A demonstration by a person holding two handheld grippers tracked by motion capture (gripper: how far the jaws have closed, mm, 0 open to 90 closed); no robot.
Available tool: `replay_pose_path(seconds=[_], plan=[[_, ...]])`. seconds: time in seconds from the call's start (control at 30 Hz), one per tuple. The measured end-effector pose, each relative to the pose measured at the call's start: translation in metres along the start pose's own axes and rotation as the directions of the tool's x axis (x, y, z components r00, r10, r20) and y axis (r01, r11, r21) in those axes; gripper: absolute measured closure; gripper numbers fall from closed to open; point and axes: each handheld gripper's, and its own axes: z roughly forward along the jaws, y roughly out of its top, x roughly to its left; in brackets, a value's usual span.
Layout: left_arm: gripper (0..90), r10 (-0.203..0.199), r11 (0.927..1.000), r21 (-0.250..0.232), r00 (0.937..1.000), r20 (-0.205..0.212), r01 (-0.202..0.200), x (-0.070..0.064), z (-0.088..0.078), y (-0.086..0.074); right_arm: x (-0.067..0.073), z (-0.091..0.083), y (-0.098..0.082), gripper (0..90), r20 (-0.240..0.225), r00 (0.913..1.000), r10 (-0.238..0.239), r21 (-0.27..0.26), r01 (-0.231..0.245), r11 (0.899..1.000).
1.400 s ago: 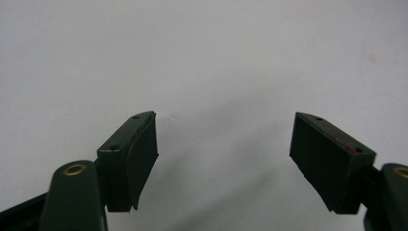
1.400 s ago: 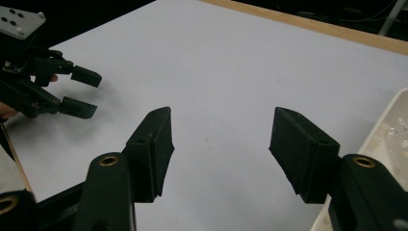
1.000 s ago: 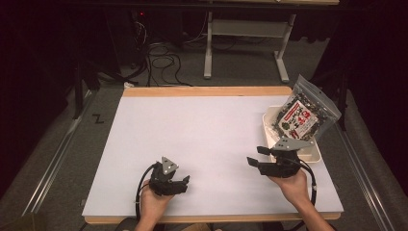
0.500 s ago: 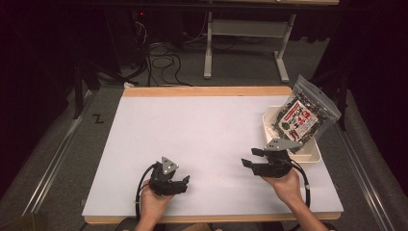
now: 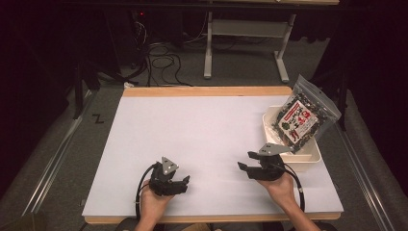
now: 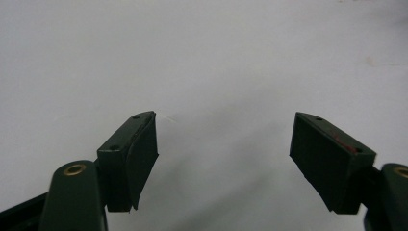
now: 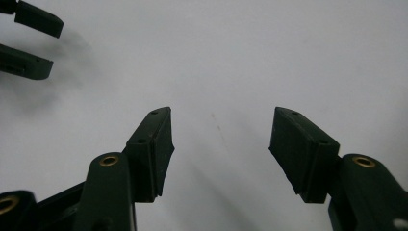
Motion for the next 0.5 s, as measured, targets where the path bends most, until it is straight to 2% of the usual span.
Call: replay_pose_path(seconds=[0.13,0.4,0.5], plan=[[25.6,0.003,1.0000,0.002,1.0000,0.000,-0.003,0.000,0.000,0.000,0.003,0.006,-0.002,40.9,0.005,0.9998,-0.018,0.016,0.018,1.000],[26.1,-0.001,1.0000,0.010,1.0000,0.008,0.001,-0.001,0.001,0.000,0.003,0.015,-0.010,40.8,-0.002,0.9999,0.014,0.019,-0.014,1.000],[26.1,0.002,1.0000,0.008,1.0000,0.007,-0.002,-0.002,0.001,0.000,0.004,0.016,-0.012,40.7,-0.011,0.9999,0.010,0.019,-0.009,1.000]])
